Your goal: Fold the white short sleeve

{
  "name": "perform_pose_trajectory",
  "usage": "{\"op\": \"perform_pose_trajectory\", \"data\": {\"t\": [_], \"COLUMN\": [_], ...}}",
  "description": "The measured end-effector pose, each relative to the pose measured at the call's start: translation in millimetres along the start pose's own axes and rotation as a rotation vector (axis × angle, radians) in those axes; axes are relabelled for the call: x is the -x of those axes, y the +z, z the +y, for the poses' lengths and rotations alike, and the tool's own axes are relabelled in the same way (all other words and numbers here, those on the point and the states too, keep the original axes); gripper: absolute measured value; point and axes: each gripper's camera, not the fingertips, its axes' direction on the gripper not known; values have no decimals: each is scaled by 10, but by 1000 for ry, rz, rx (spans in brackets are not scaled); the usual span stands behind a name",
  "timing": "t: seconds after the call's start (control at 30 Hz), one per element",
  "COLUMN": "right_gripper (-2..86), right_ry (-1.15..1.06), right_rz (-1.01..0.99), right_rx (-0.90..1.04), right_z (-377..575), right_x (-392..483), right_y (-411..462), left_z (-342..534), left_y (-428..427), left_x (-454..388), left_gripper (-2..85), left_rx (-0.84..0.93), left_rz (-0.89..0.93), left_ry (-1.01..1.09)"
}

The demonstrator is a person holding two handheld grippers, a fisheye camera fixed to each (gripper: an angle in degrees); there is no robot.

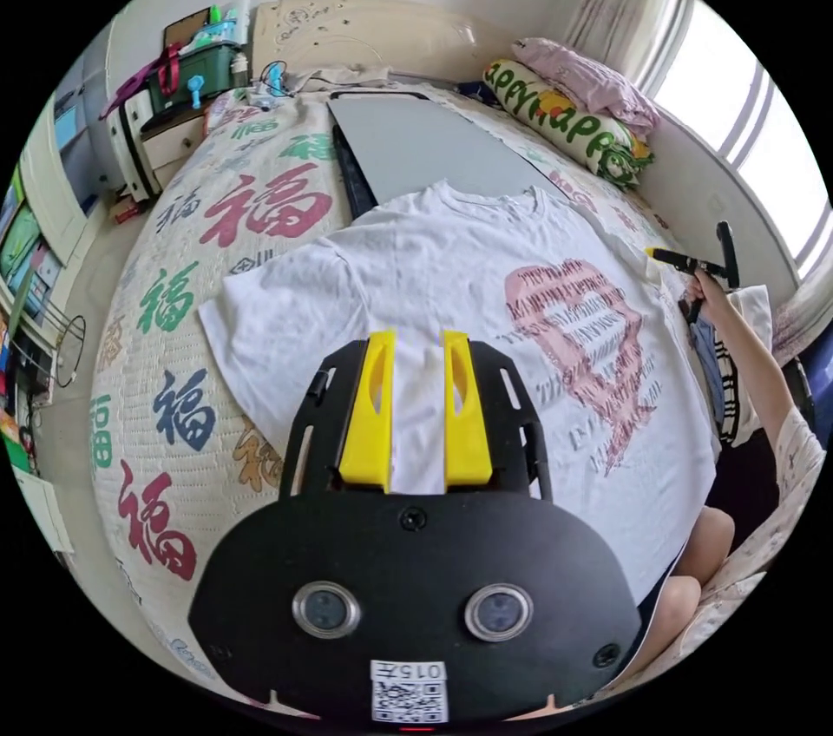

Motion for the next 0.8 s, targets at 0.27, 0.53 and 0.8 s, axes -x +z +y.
{"op": "perform_pose_trajectory", "data": {"t": [0.27,0.53,0.8], "right_gripper": [21,-3,-2], "right_ry": [-188,17,-352], "right_rz": [61,385,3], "right_rx": [104,-24,-84], "right_z": [333,599,1083], "right_x": [-271,-1094,-249], "right_y": [88,-390,-204], "left_z": [102,54,-242], "left_y": [451,517,111], "left_x": [-291,-310,-392], "left_gripper": [70,60,53], "left_rx": [7,36,-111], "left_rz": [26,77,100], "left_ry": [34,-11,-74]}}
